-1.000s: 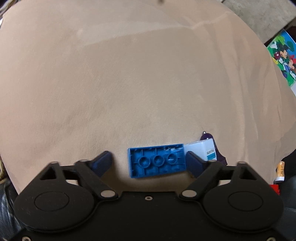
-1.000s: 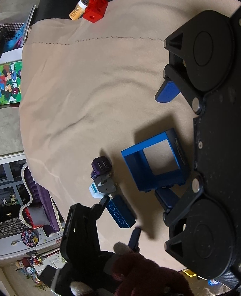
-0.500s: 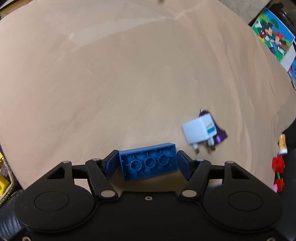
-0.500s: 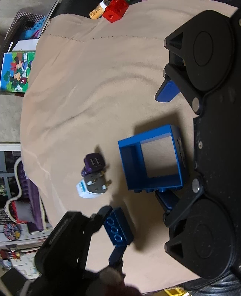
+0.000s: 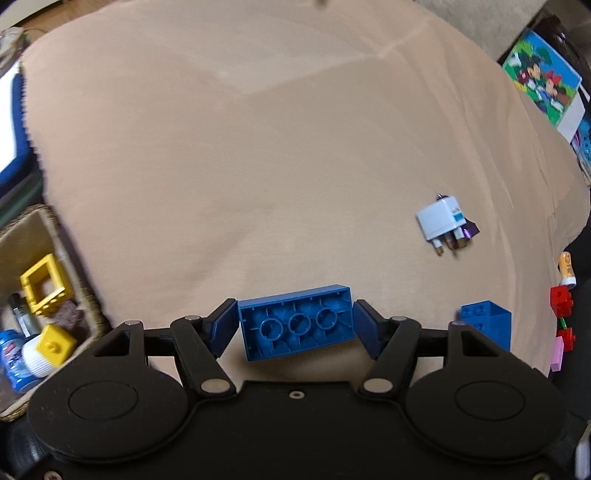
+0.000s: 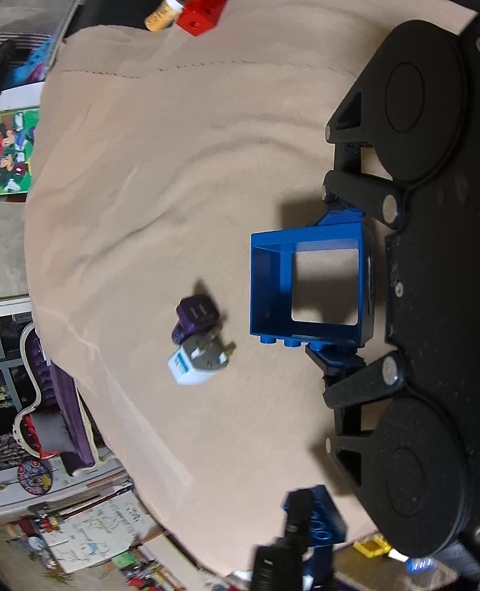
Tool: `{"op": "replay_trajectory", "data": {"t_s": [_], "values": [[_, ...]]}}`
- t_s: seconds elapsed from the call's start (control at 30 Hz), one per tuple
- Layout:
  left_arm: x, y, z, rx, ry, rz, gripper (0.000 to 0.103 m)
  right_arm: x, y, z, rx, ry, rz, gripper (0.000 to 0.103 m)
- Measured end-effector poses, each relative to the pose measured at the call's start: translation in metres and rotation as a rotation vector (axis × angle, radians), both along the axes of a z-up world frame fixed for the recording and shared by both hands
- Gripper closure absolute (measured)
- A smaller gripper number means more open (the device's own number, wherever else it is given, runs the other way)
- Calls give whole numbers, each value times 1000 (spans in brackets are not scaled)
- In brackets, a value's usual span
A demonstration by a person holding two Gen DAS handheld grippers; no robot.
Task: Organize rigid objects
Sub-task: 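Carry both blue bricks to the basket and open both tools to drop them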
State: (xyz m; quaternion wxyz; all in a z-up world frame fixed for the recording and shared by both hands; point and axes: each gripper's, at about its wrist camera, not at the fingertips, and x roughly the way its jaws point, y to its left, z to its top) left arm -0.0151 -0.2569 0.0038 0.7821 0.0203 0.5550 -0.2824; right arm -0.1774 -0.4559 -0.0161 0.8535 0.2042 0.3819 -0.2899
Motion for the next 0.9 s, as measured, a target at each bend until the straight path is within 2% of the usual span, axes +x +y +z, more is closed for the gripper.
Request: {"op": "replay_trajectory", "data": {"t_s": [0.13, 0.3, 0.47, 0.6, 0.7, 0.77, 0.83, 0.9], "values": [[-1, 40, 8, -6, -31, 51, 41, 4, 15, 15, 26, -21, 28, 41], [4, 92, 8, 3, -46, 145, 41, 26, 48, 35, 59, -43, 133, 41], [13, 149, 2, 75, -69, 282, 41, 66, 99, 49, 117, -50, 277, 41], [24, 192, -4, 133, -74, 392, 41, 101, 150, 53, 131, -18, 397, 41], [33, 224, -4, 117, -62, 458, 41, 127, 191, 50, 115, 22, 469, 41], [36, 237, -6, 108, -67, 495, 41, 141, 215, 49, 108, 43, 504, 41], [37, 243, -13, 139, -81, 526, 41, 156, 235, 46, 113, 68, 531, 41], [41, 251, -25, 153, -44, 558, 41, 165, 250, 44, 113, 88, 546, 41]]}}
